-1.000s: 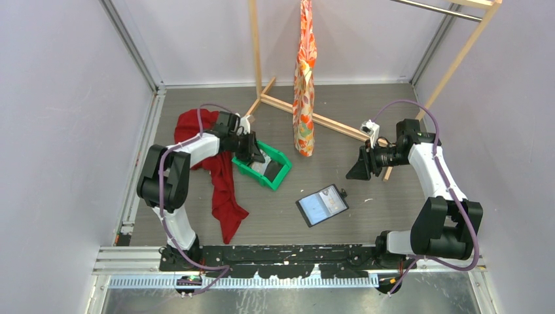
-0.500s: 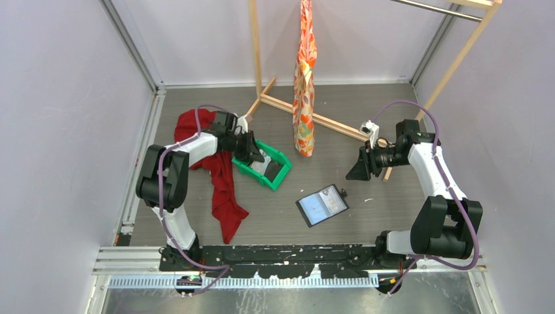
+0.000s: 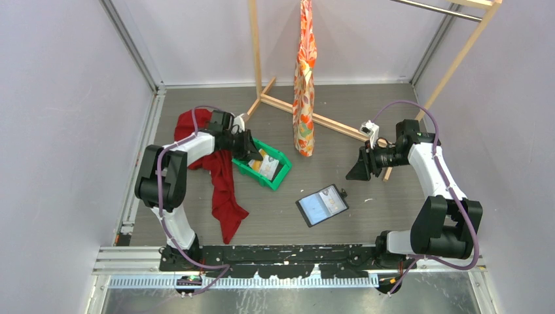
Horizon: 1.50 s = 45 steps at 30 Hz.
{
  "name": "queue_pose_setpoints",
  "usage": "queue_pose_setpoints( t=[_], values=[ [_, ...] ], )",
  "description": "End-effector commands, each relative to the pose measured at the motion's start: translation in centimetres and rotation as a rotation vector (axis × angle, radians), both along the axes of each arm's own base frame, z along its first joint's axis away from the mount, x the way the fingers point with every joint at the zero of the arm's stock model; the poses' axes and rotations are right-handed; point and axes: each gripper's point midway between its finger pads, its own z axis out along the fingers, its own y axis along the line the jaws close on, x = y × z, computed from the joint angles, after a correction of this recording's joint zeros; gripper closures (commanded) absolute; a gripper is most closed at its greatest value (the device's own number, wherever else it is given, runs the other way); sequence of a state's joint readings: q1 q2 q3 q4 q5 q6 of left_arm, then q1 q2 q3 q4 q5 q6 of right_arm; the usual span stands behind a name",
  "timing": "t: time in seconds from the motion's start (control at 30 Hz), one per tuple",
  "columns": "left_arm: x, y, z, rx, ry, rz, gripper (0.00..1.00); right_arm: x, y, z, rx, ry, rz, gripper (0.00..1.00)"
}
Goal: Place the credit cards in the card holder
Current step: Pick up the credit card from the storage box.
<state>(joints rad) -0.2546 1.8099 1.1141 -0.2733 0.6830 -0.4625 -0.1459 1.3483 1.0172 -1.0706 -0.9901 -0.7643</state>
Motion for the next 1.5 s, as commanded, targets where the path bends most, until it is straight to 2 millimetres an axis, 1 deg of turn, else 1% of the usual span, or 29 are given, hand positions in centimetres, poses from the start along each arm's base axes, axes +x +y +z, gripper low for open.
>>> queue_pose_setpoints(
  t=[0.0,0.23,0.47,0.77,1.33,1.47],
  values=[
    [0.3,0.1,2.5,-0.047,-0.052,-0.003,0.82,0.1,0.2,0.5,0.022,-0.023,0.012,0.52],
    [0.3,0.3,2.4,-0.052,-0.042,0.0,0.82,0.0,0.2,0.4,0.021,-0.022,0.014,0.52],
    [0.5,0.8,2.8,-0.07,-0.032,0.013,0.82,0.0,0.2,0.4,0.02,-0.022,0.016,0.52],
    [0.4,1.1,2.9,-0.075,-0.021,0.016,0.82,-0.1,0.2,0.5,0.021,-0.024,0.018,0.52],
    [0.5,1.7,3.4,-0.086,-0.023,0.034,0.86,-0.1,0.2,0.6,0.02,-0.031,0.022,0.52],
    [0.7,2.0,3.7,-0.081,-0.031,0.049,0.89,-0.2,0.2,0.6,0.02,-0.029,0.022,0.52]
  ],
)
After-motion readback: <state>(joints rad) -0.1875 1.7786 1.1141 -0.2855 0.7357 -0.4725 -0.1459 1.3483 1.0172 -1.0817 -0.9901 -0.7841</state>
